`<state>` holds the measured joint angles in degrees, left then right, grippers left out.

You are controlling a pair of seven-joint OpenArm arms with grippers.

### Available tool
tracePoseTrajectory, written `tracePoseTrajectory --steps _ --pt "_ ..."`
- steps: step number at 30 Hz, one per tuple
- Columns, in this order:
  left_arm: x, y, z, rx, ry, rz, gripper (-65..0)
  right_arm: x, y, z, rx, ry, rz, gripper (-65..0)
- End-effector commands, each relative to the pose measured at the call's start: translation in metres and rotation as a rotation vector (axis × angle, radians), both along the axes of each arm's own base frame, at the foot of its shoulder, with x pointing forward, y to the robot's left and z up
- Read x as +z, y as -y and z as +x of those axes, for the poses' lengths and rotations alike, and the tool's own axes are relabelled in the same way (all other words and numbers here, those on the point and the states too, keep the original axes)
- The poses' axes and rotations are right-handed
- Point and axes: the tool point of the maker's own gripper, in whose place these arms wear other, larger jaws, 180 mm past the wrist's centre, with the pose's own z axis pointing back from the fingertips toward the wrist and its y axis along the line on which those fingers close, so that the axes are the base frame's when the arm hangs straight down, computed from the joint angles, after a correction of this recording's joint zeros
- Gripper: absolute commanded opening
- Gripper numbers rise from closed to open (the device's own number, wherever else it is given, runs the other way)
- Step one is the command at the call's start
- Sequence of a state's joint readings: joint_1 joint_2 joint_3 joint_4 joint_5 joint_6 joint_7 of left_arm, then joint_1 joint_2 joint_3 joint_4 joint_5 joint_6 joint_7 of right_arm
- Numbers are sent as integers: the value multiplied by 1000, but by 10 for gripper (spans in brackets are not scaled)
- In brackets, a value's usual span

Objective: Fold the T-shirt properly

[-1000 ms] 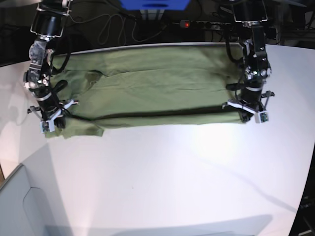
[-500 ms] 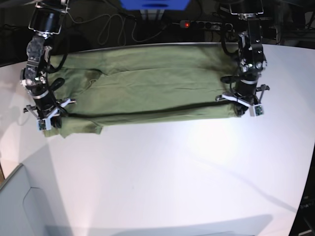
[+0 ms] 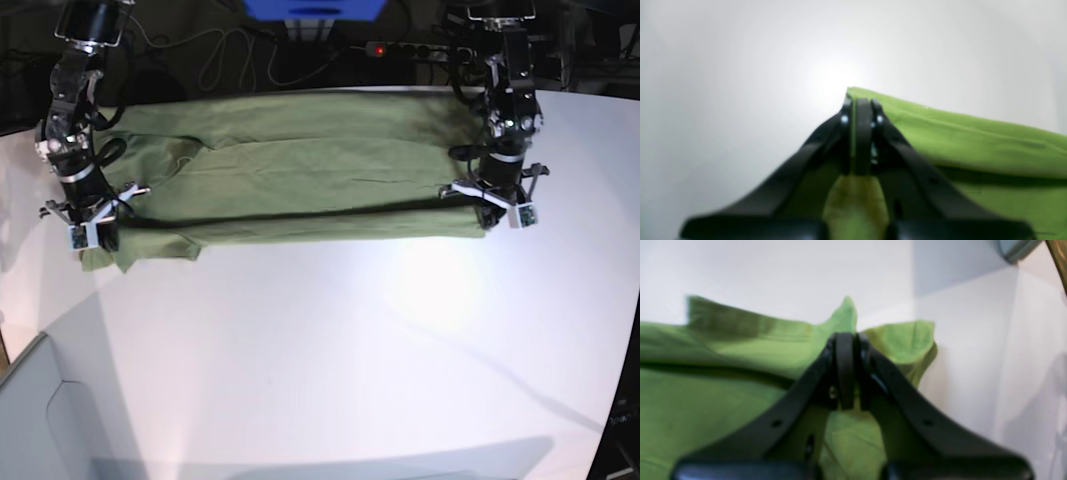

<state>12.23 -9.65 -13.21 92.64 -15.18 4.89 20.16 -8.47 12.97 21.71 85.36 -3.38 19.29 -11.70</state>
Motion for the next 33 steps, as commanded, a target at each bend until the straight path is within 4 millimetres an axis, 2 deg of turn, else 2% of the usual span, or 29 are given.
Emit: tracePoseTrajectory --steps 1,7,16,24,33 --pt "12 -4 6 -1 44 18 -650 12 2 2 15 39 -7 -650" --pt "11 -4 7 0 41 17 -650 16 -2 -12 33 55 -15 -650" --pt "10 -4 5 0 38 18 -650 -2 -1 -28 27 0 -8 -650" --pt "11 -4 0 -6 34 24 -650 -11 4 -29 17 -25 -4 -650" --pt "29 3 -6 -27 72 36 -650 -10 3 -25 22 -24 -7 -650"
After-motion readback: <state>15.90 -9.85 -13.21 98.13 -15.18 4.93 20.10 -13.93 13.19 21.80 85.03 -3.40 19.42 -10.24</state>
